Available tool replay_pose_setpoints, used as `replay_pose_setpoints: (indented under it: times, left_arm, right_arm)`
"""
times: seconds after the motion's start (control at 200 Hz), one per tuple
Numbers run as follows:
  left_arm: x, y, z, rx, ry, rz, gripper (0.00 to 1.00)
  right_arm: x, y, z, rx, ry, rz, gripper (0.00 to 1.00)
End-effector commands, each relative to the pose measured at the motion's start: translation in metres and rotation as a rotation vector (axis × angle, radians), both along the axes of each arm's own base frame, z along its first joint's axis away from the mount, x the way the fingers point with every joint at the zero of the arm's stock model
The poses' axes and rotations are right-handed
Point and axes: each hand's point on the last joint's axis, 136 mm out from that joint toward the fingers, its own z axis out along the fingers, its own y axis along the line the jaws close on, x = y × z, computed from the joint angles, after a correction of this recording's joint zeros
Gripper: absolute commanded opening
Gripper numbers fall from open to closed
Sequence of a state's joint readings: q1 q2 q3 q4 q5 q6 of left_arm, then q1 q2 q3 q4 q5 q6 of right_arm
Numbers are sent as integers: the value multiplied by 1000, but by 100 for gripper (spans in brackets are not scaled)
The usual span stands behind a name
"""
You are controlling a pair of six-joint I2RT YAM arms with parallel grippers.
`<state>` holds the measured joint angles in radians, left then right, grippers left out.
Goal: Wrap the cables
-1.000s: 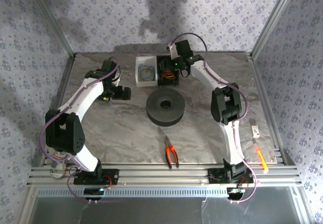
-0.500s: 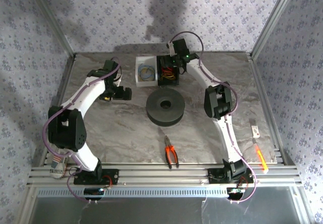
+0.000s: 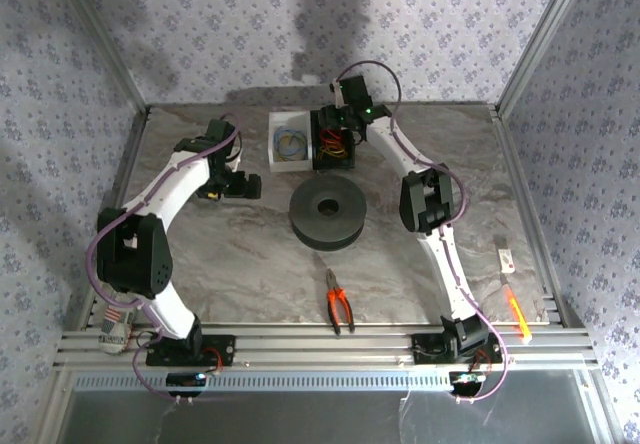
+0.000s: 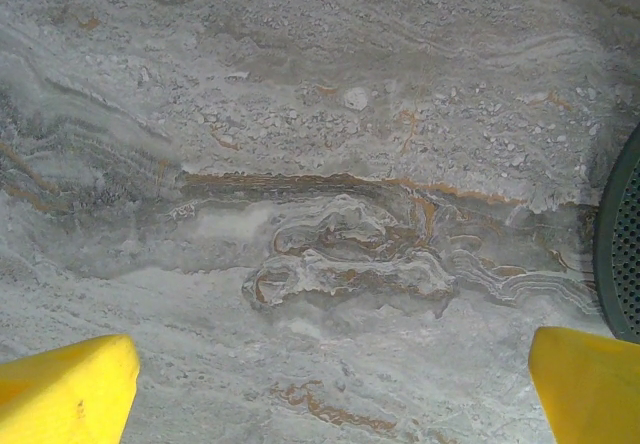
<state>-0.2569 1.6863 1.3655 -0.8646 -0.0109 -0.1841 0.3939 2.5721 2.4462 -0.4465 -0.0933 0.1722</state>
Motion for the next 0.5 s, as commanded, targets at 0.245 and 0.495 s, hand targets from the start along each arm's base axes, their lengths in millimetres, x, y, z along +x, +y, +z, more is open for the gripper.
replay_pose_setpoints:
  times: [0.245,0.495]
  left_arm:
    - [2,-5,4,-12,-4,-24,100]
    - [2,-5,2,-11,0,-24,100]
  right_arm:
    - [2,-1,-16,35,50,-15,43]
    - [2,-2,-7,35,35,-17,31]
